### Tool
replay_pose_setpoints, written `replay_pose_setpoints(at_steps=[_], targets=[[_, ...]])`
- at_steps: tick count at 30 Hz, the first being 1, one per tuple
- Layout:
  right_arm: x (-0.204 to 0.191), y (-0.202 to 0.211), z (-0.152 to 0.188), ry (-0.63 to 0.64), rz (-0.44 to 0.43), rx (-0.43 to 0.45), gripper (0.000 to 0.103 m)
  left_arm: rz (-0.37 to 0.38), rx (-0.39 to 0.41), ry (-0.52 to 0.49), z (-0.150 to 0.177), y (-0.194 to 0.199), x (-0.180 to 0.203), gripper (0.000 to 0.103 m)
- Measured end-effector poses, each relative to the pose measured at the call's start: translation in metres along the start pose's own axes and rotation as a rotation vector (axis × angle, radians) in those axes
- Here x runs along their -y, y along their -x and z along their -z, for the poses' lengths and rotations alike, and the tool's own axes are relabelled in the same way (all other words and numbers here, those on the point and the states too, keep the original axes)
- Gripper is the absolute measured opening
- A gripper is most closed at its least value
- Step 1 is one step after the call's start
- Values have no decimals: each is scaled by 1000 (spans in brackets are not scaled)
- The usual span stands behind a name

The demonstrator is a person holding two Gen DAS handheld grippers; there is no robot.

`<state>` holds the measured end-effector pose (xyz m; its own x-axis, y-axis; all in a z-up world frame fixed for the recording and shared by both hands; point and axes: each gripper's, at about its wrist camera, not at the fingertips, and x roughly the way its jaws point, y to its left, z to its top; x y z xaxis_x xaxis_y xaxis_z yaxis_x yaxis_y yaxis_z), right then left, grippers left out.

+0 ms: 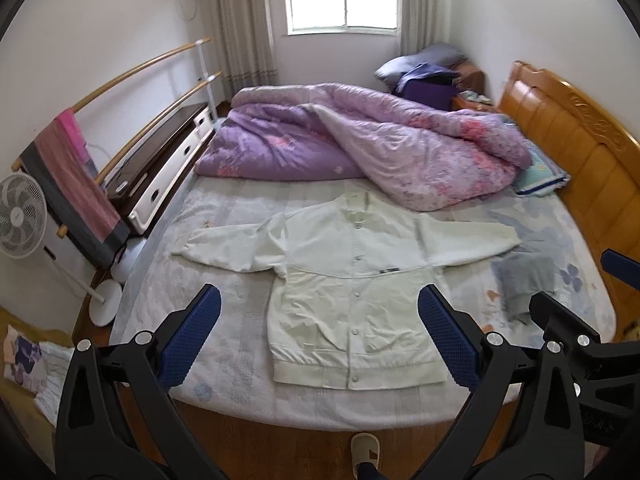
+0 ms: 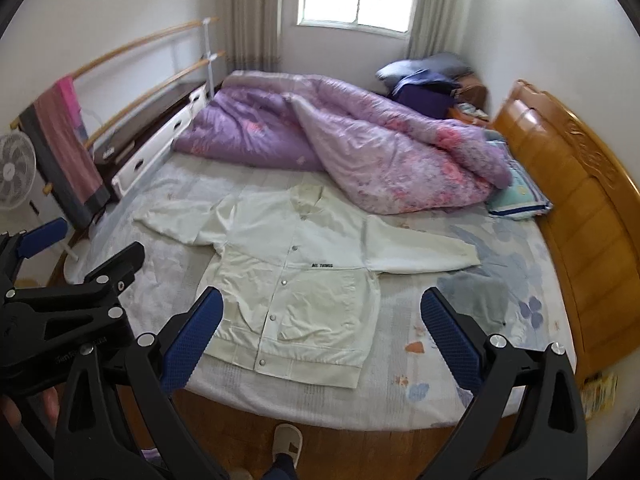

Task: Fold large clothes
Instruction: 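Move both tools down toward the white jacket's sleeves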

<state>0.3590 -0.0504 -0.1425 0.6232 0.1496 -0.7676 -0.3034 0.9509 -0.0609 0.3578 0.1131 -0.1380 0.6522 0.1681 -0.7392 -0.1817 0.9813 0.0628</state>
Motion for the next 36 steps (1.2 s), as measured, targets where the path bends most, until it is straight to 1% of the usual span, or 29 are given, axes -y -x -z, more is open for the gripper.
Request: replay_pose_setpoints(at_steps=[2, 3, 4, 6, 7, 9, 11, 13, 14, 15, 16, 18, 19, 21, 22, 23, 24, 25, 27, 28, 31, 32, 34, 35, 36], targets=[[-9, -21, -7, 20, -17, -29, 96, -7, -14, 4, -1, -19, -8, 98], [-16, -35, -11, 31, -28, -43, 96, -2, -30, 3, -4, -38, -18, 98], [-23, -50, -15, 42, -39, -61, 96, 2, -40, 3, -3, -48, -24, 98], [-40, -77, -22, 69, -52, -101, 96, 16, -92, 3, -3, -83, -45, 98], [-47, -88, -24, 80, -56, -118, 96, 20, -109, 2, 0, -93, -52, 98], [-70, -122, -31, 108, -67, -166, 96, 50, -157, 2, 2, -132, -77, 98], [-91, -157, -37, 127, -75, -215, 96, 100, -215, 11, 4, -170, -103, 98], [-115, -197, -43, 132, -83, -271, 96, 157, -299, 33, 6, -214, -129, 98], [-123, -209, -43, 130, -88, -299, 95, 172, -324, 46, 7, -229, -138, 98], [-134, -228, -45, 119, -106, -330, 95, 200, -357, 71, 8, -255, -157, 98], [-142, -248, -46, 111, -121, -350, 95, 216, -376, 87, 8, -269, -169, 98], [-157, -281, -49, 120, -119, -401, 95, 285, -429, 145, 9, -310, -203, 98], [-163, -295, -50, 125, -120, -412, 95, 307, -451, 173, 10, -322, -214, 98], [-173, -326, -51, 140, -95, -441, 95, 330, -507, 241, 12, -361, -249, 98], [-175, -335, -50, 144, -89, -454, 95, 336, -514, 264, 13, -372, -260, 98], [-177, -354, -49, 149, -72, -469, 95, 347, -522, 305, 16, -388, -274, 98], [-178, -364, -50, 151, -60, -476, 95, 347, -548, 375, 20, -412, -297, 98], [-179, -376, -50, 150, -57, -484, 95, 341, -562, 416, 23, -425, -310, 98], [-182, -404, -55, 139, -70, -469, 95, 335, -557, 518, 30, -459, -347, 98], [-184, -418, -57, 149, -71, -460, 95, 322, -551, 540, 31, -472, -359, 98], [-194, -454, -64, 189, -66, -432, 95, 241, -527, 619, 34, -522, -404, 98], [-196, -464, -66, 188, -68, -427, 95, 220, -531, 656, 37, -540, -419, 98], [-197, -489, -69, 162, -89, -439, 95, 203, -542, 770, 45, -572, -449, 98], [-198, -500, -70, 152, -99, -444, 95, 189, -548, 809, 47, -585, -459, 97], [-198, -513, -72, 136, -107, -443, 91, 166, -544, 834, 48, -596, -469, 97]])
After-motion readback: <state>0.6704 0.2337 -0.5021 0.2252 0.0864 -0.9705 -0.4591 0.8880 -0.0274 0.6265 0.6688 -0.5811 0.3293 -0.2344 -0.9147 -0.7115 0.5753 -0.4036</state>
